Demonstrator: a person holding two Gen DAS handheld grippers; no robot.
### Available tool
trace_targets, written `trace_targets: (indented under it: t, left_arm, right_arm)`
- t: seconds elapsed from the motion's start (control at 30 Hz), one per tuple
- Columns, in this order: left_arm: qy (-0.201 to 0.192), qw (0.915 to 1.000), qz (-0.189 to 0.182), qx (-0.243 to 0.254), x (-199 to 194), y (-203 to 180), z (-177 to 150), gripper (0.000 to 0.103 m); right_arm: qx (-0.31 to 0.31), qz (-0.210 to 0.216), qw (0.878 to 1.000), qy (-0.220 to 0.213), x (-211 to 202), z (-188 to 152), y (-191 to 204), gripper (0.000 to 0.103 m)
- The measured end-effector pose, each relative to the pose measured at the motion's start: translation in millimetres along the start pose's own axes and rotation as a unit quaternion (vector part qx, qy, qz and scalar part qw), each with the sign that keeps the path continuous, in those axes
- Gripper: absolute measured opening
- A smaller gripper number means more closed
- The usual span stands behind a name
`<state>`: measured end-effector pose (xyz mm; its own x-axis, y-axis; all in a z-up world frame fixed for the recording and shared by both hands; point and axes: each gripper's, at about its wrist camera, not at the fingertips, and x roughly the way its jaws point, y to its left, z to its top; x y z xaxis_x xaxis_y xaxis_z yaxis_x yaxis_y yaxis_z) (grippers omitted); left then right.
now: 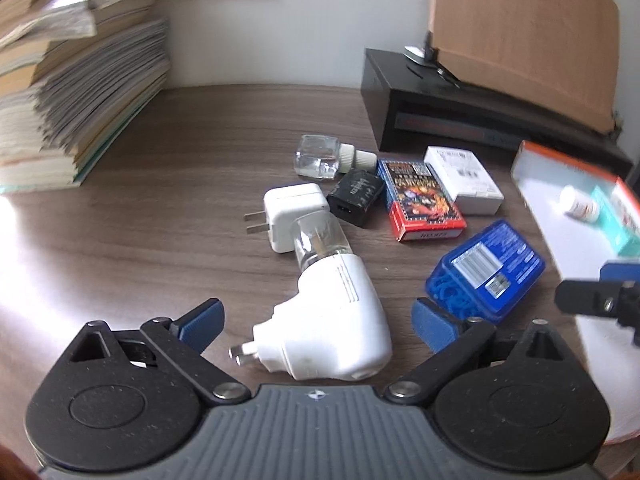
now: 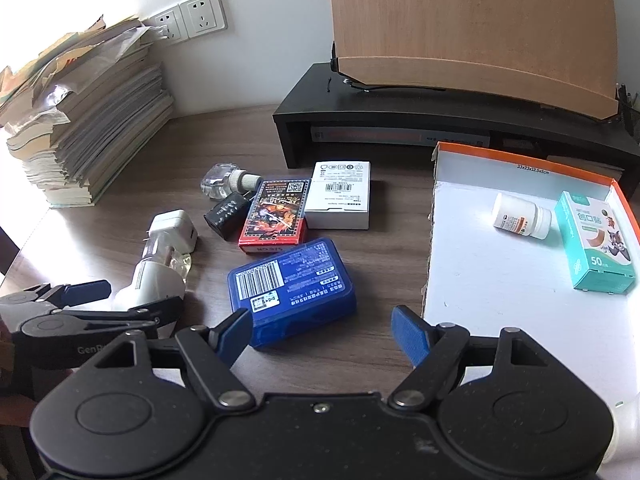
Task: Organize rigid objects
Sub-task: 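Move the left tool to the white plug-in diffuser while the right tool approaches the blue box, then close the left tool on the white plug-in diffuser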
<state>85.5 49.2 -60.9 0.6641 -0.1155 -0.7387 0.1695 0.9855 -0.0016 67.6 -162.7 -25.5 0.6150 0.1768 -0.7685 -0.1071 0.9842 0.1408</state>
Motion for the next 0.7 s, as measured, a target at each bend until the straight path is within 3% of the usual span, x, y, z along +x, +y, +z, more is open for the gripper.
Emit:
trace_targets:
  t: [0.13,0.3,0.7]
  left_arm:
    - [-0.006,0.9986,-0.012,0.052,10.9,-2.0,-3.3,0.1]
    - [-0.003,0.9967,-0.035,0.073,20.9,-3.5,-4.2,0.067]
    - [-0.033,0.9977,-0.055,0.023,-1.1,8.4,-8.8,0.066]
  right_arm:
    - [-0.004,0.006,1.0,0.01,11.4,2.4,0.2,0.091]
    - [-0.026,0.013,0.999,0.017,25.4,4.4,7.6,0.096]
    - [-0.087,0.039,0.995,0.022,56.2,17.2,23.7,0.103]
